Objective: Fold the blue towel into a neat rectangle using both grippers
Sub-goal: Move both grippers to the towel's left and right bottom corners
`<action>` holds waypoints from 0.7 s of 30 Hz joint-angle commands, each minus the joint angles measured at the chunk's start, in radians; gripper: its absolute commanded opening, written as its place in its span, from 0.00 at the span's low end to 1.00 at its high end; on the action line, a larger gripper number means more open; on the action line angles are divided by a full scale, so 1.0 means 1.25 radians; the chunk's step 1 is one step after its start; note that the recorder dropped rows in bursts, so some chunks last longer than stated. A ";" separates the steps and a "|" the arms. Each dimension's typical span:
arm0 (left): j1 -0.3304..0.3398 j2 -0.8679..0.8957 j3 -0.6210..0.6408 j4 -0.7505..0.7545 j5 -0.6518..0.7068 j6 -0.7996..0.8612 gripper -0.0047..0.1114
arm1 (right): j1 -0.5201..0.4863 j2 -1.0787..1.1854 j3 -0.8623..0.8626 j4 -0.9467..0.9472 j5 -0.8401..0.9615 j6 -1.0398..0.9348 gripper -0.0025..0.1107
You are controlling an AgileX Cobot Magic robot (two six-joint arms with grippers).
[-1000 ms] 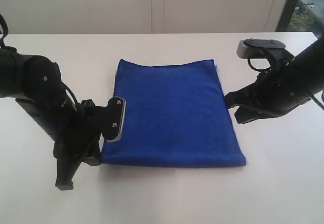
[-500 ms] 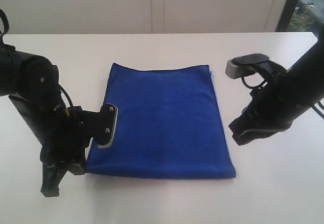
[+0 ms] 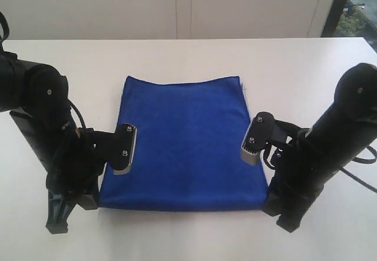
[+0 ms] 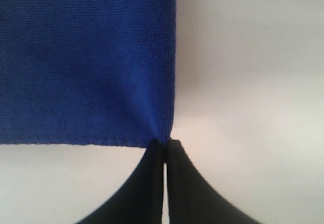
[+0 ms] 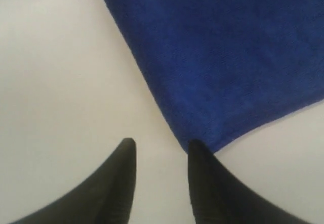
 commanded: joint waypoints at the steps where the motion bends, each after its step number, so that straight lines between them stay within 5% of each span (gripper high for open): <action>1: -0.001 -0.008 0.007 -0.013 0.024 -0.006 0.04 | 0.004 0.009 0.034 0.009 -0.053 -0.112 0.35; 21: -0.001 -0.008 0.007 -0.013 0.024 -0.006 0.04 | 0.004 0.073 0.041 0.067 -0.117 -0.187 0.32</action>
